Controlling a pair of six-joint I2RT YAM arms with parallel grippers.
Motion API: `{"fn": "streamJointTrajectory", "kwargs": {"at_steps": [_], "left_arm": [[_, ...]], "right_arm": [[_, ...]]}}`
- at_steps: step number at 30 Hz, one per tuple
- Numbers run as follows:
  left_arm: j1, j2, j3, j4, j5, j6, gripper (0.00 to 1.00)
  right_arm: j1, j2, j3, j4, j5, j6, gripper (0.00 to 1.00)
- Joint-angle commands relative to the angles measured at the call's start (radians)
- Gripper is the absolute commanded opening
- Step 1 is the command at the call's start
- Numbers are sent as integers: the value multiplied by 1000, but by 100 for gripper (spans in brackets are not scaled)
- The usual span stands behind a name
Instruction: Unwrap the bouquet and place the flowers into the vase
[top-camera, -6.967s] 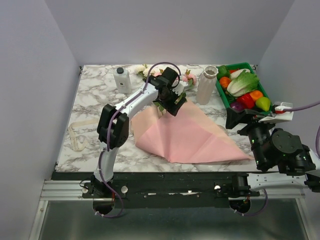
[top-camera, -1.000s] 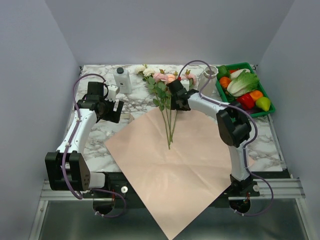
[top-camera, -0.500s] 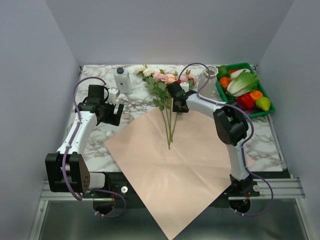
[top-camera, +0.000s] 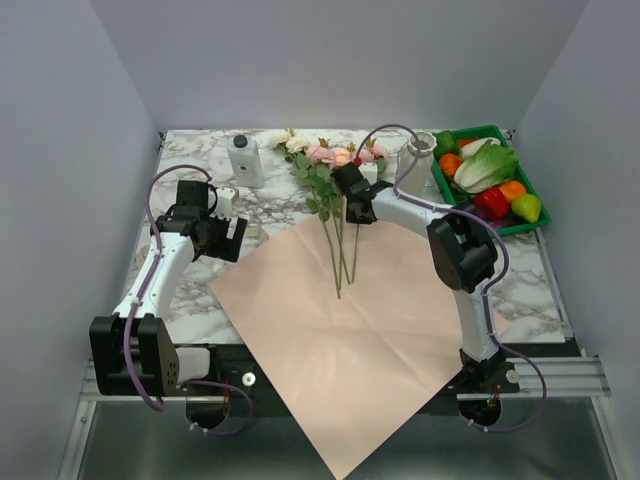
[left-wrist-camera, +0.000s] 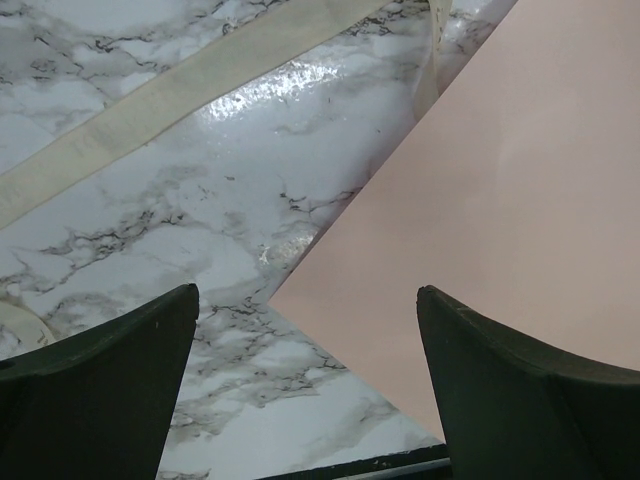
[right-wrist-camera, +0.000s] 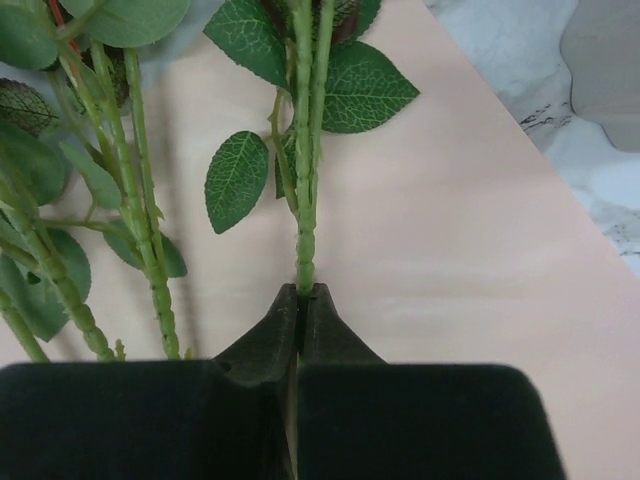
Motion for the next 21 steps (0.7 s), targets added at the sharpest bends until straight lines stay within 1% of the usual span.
{"fn": "streamJointTrajectory", "kwargs": {"at_steps": [1, 7, 8, 11, 12, 14, 15, 16, 18, 20, 21], "left_arm": [[13, -27, -17, 6, -11, -18, 99], [15, -31, -17, 9, -3, -29, 99], [15, -36, -18, 11, -2, -32, 99], [16, -39, -20, 12, 0, -32, 99], [16, -44, -21, 14, 1, -34, 99], [16, -44, -23, 15, 3, -35, 99], [16, -45, -23, 15, 9, -37, 99], [16, -47, -24, 17, 12, -38, 99], [18, -47, -26, 20, 18, -41, 99], [16, -48, -30, 23, 32, -46, 99], [16, -48, -33, 24, 41, -48, 99]], "right_arm": [[22, -132, -18, 52, 66, -21, 1], [39, -293, -69, 115, 101, -84, 1], [45, -345, -80, 132, 104, -97, 0], [65, -427, -123, 212, 103, -162, 1], [71, -491, -135, 279, 98, -185, 0], [105, -560, -198, 379, 97, -298, 1], [112, -592, -224, 501, 97, -350, 1], [123, -647, -244, 566, 112, -446, 0], [128, -677, -223, 656, 127, -522, 1], [126, -694, -187, 741, 201, -654, 1], [126, -696, -183, 863, 230, -706, 1]]}}
